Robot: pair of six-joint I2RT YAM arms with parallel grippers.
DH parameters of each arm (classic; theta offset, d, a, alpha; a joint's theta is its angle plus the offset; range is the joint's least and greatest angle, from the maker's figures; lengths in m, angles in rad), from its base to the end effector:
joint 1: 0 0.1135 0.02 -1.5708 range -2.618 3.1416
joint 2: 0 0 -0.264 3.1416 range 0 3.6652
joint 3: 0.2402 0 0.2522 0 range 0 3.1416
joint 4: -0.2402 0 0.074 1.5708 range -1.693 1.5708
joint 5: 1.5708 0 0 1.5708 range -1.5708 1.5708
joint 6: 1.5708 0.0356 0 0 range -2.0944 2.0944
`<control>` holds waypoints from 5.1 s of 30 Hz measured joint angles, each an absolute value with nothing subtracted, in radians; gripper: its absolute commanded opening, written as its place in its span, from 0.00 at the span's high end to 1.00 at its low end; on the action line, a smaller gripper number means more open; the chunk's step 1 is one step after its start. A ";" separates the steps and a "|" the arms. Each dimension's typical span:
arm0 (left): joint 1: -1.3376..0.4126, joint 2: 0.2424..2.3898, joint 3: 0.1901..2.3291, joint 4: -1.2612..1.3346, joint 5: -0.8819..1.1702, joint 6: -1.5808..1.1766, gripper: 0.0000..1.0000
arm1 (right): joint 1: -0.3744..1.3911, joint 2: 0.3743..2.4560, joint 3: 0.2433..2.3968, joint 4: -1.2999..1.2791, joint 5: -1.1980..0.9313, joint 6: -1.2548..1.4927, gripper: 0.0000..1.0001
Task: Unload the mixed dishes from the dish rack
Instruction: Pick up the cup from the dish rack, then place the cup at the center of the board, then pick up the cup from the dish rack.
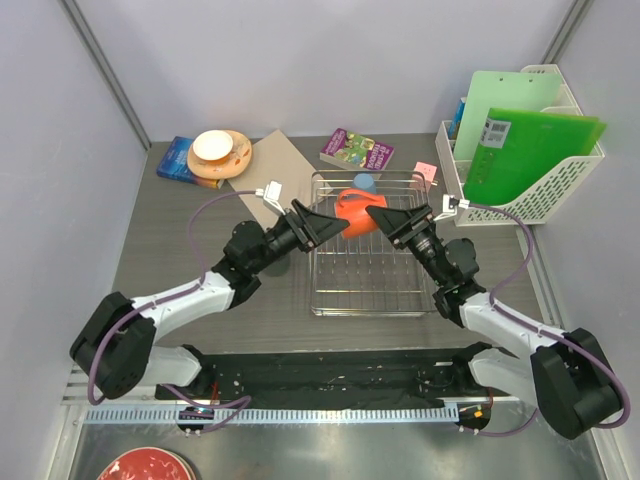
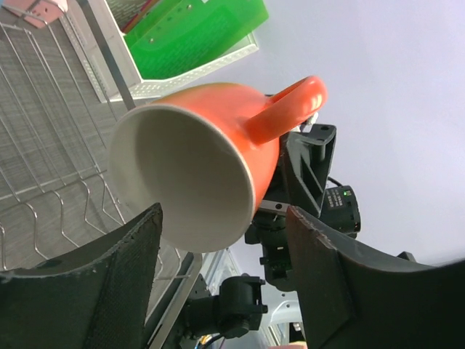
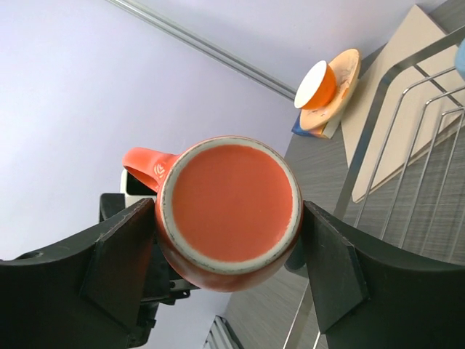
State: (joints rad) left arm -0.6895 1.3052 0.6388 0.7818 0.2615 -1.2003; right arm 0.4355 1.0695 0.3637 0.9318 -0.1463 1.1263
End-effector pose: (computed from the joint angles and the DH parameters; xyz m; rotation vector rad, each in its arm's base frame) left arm 0.2164 -0.1903 0.2765 -0.1863 1.7055 -1.6750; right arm 0.2017 0.0996 0.2563 0.3749 1.4465 1.3930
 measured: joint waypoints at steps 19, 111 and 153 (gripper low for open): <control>-0.736 1.375 0.674 0.831 0.266 -1.201 1.00 | 0.435 1.153 0.353 0.996 -0.233 1.204 0.81; -0.249 1.067 1.249 -0.751 -0.179 -0.726 0.00 | 0.461 1.086 0.612 0.023 0.295 0.620 0.00; -0.345 0.807 0.917 -0.728 -0.209 -0.677 0.00 | 0.570 1.976 1.362 0.038 0.602 0.240 0.95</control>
State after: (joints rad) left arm -0.3450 0.8066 0.9169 -0.7284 -0.2092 -0.6773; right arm 0.5701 1.9762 1.3621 0.0380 0.6022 0.2401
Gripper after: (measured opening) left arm 0.996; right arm 0.694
